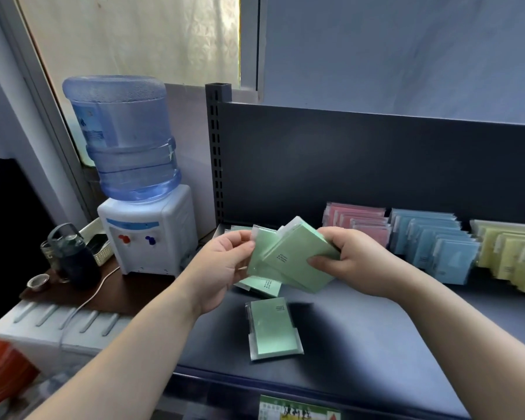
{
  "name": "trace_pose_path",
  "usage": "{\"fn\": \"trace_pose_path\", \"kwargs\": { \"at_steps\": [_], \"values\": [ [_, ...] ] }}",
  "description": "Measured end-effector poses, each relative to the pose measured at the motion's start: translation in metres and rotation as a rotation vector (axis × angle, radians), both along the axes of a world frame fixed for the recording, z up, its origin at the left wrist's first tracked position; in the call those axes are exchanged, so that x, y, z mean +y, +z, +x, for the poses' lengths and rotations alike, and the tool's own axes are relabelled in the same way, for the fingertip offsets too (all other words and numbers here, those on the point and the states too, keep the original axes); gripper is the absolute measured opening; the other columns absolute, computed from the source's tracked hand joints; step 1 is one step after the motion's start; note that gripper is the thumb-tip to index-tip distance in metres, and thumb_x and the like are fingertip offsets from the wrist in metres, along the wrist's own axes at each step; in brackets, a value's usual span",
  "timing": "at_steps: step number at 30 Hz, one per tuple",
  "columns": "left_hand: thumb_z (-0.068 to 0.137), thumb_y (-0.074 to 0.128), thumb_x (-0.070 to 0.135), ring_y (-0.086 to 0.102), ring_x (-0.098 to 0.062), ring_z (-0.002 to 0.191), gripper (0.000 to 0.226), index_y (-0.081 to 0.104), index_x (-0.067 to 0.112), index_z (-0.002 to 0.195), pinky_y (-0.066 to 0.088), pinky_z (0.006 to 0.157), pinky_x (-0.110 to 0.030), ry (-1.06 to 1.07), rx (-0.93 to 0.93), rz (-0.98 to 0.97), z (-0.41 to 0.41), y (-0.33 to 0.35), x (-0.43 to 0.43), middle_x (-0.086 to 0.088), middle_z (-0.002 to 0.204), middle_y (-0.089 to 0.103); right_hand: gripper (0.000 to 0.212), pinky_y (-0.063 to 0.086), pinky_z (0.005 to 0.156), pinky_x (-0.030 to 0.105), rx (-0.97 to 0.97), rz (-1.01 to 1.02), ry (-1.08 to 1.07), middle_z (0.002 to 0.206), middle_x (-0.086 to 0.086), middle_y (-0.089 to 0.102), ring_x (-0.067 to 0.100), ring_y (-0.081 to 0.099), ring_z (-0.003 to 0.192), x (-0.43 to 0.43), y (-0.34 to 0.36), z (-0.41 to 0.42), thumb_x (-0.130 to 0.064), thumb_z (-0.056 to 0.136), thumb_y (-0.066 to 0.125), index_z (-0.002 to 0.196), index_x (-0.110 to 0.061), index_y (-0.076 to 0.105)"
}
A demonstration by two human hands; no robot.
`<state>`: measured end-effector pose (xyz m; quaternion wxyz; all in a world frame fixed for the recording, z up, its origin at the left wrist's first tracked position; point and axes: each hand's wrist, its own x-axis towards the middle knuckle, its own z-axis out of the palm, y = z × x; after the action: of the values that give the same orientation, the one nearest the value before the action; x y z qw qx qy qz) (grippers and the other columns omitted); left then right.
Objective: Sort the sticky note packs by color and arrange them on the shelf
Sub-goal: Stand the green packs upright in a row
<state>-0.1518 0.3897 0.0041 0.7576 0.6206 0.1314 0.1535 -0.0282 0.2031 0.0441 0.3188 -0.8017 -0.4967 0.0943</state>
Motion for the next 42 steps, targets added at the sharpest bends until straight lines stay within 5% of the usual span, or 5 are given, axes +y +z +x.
{"fn": "trace_pose_path", "kwargs": {
  "at_steps": [8,13,20,35,42],
  "values": [
    [0.097,0.041,0.0,0.064,-0.008,0.086,0.033,0.068,0.018,0.093,0.048,0.075,-0.016,0.15,0.067,0.32,0.001,-0.002,-0.01,0.002,0.091,0.072,0.078,0.04,0.099,0.038,-0.421,-0.343,-0.017,0.134,-0.004,0.044,0.023,0.048,0.119,-0.006,-0.01,-0.014,-0.032,0.092,0.055,0.148,-0.037,0.001],
    [0.094,0.049,0.008,0.06,-0.014,0.1,0.025,0.06,0.024,0.109,0.047,0.087,-0.026,0.35,0.144,0.558,0.013,-0.003,0.033,0.001,0.108,0.064,0.052,0.04,0.097,0.038,-0.45,-0.476,0.027,0.125,-0.002,0.048,0.023,0.048,0.113,-0.008,-0.006,-0.019,-0.025,0.089,0.046,0.137,-0.03,0.026],
    [0.088,0.057,0.045,0.046,-0.021,0.127,0.06,0.04,0.025,0.141,0.038,0.105,-0.033,0.17,0.393,0.885,0.051,-0.009,0.06,-0.003,0.146,0.04,0.037,0.044,0.076,0.028,-0.185,-0.279,-0.034,0.102,-0.004,0.058,0.015,0.056,0.091,-0.004,0.028,-0.003,-0.018,0.088,0.057,0.121,-0.026,0.043],
    [0.084,0.058,0.055,0.048,-0.01,0.109,0.046,0.056,0.028,0.121,0.038,0.097,-0.024,-0.082,0.359,0.963,0.036,-0.024,0.052,0.008,0.116,0.047,0.04,0.045,0.079,0.032,-0.34,-0.253,-0.154,0.11,0.0,0.056,0.021,0.054,0.097,0.085,0.02,0.053,-0.014,0.087,0.052,0.124,-0.023,0.042],
    [0.092,0.055,0.037,0.055,-0.018,0.106,0.047,0.044,0.016,0.132,0.044,0.095,-0.032,0.172,0.371,0.812,0.043,-0.027,0.077,-0.003,0.119,0.056,0.039,0.044,0.067,0.028,-0.275,-0.367,-0.051,0.102,-0.004,0.059,0.016,0.056,0.088,0.12,0.01,0.063,-0.013,0.086,0.052,0.123,-0.027,0.052]
  ]
}}
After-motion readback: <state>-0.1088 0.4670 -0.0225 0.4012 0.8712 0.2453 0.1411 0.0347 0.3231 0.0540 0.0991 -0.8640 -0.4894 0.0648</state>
